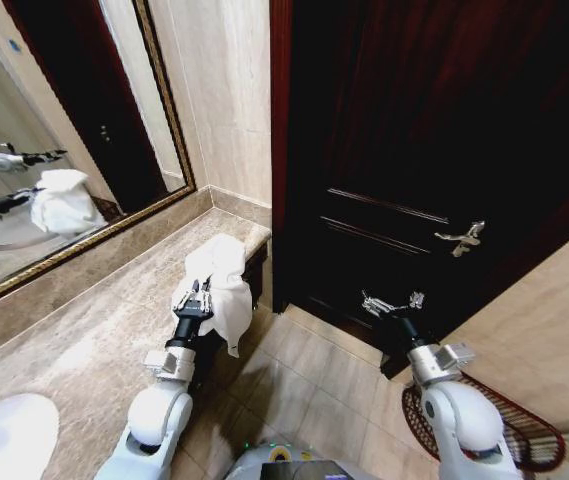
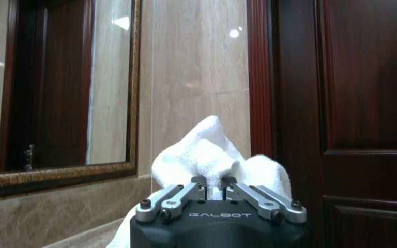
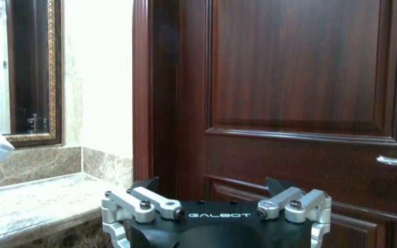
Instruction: Discard the used towel into the hamper.
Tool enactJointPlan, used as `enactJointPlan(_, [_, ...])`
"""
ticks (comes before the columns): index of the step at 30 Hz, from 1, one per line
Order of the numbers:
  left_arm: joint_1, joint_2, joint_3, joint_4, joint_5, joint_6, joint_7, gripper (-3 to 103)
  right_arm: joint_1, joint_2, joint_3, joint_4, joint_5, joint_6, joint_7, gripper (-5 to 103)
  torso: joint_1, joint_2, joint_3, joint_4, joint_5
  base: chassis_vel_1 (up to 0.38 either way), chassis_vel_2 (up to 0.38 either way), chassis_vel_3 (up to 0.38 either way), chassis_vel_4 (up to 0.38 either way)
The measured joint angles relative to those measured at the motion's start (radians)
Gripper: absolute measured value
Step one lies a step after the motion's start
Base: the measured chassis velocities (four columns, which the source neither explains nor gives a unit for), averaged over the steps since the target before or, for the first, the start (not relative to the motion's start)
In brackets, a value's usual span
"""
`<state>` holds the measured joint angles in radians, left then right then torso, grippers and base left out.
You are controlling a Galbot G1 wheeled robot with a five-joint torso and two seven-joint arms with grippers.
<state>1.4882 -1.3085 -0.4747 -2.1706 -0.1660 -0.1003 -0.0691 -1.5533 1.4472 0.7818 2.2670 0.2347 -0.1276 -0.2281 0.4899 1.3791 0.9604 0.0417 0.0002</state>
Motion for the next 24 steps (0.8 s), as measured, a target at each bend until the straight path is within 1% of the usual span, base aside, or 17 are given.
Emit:
enactJointPlan(6, [0.004,-0.002,-0.005,0.009,0.024,-0.006,0.006,11,0.003,0.004,-0.006,0.002,-0.008,-0.003,-0.001,100,0.0,0.0,0.0,0.0002,-0.0002,-0.037,-0.033,0.042,0.049])
enactJointPlan(9, [0.004,-0.006,-0.006,0.018,0.036,-0.019,0.019,11,0.004,0.005,-0.006,0.003,-0.012,-0.004,-0.002,100,0.0,0.0,0.0,0.0003,-0.0001,-0.092,-0.085,0.065,0.083])
enactJointPlan(14, [0.004,-0.009,-0.003,0.023,0.04,-0.028,0.023,11,-0.003,0.002,-0.002,0.004,-0.014,0.001,-0.001,100,0.0,0.0,0.0,-0.0003,0.0001,-0.107,-0.105,0.051,0.04])
enactJointPlan(20, [0.001,-0.01,-0.006,0.023,0.043,-0.03,0.024,11,-0.004,0.005,-0.004,0.0,-0.014,0.023,0.008,100,0.0,0.0,0.0,0.0003,-0.0001,-0.028,-0.043,-0.023,-0.036])
enactJointPlan(24, [0.0,-0.01,-0.007,0.023,0.043,-0.03,0.024,11,-0.005,0.007,-0.007,0.002,-0.016,0.023,0.019,100,0.0,0.0,0.0,0.0002,-0.0002,-0.022,-0.046,-0.099,-0.057])
